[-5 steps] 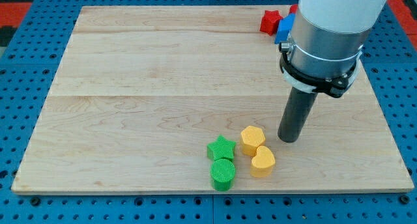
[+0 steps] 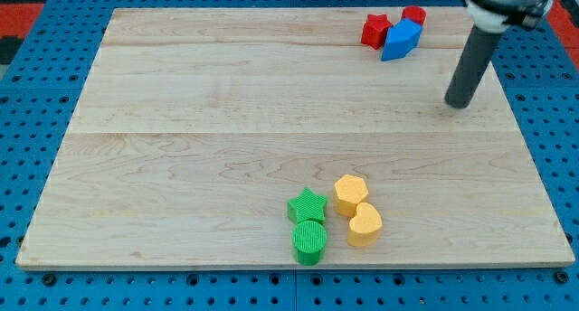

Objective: Move the red star to the top left of the board

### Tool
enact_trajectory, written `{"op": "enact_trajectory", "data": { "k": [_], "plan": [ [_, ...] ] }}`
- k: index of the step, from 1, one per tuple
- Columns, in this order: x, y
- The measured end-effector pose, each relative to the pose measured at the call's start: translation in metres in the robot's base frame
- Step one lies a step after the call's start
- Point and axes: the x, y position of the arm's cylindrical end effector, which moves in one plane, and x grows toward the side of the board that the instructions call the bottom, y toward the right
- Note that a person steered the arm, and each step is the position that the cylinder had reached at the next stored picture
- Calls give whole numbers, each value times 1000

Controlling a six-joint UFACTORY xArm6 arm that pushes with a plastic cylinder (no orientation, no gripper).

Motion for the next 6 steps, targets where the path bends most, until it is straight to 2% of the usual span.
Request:
{"op": "enact_trajectory", "data": {
  "k": [1,2,4,5,6],
  "plan": [
    [-51,71],
    [-107,107],
    [-146,85],
    [-146,68],
    [-146,22]
  ]
}}
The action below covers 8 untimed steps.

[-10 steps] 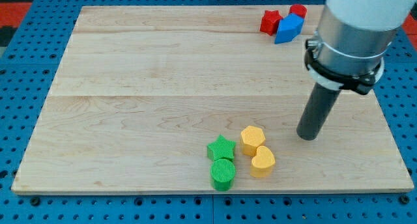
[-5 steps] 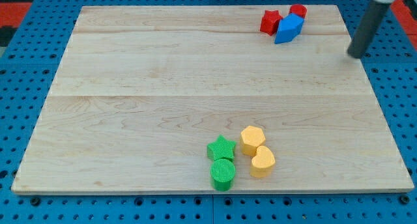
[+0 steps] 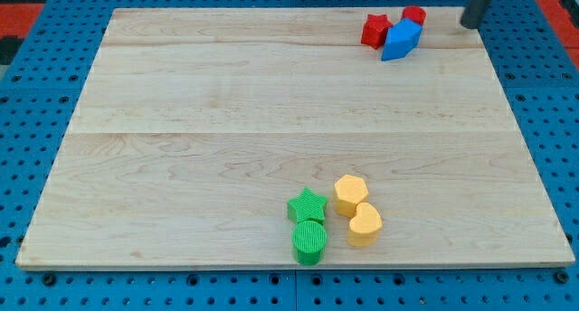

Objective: Move the red star to the top left of the board

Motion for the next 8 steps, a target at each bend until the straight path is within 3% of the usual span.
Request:
{"op": "enact_trajectory", "data": {
  "k": [4,6,7,8],
  "plan": [
    [18,-118],
    [22,-224],
    [43,-238],
    [46,-305]
  ]
}}
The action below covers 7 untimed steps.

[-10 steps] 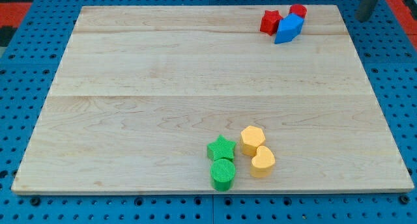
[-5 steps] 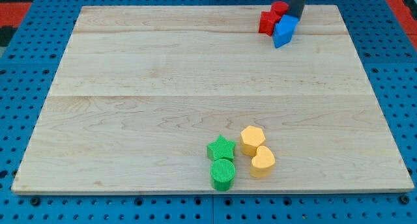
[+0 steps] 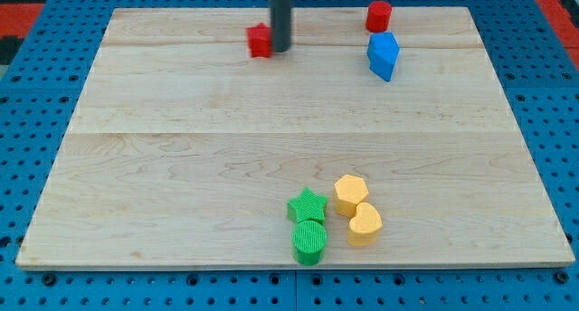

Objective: Move the red star to the top left of the board

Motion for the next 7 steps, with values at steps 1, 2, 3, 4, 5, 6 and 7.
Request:
{"op": "enact_trajectory", "data": {
  "k": [1,2,3,4,5,6,7],
  "plan": [
    [-23,-59],
    [-40,-95],
    [-49,-96],
    [-52,-87],
    [-58,-84],
    [-67,-97],
    [-71,-94]
  ]
}}
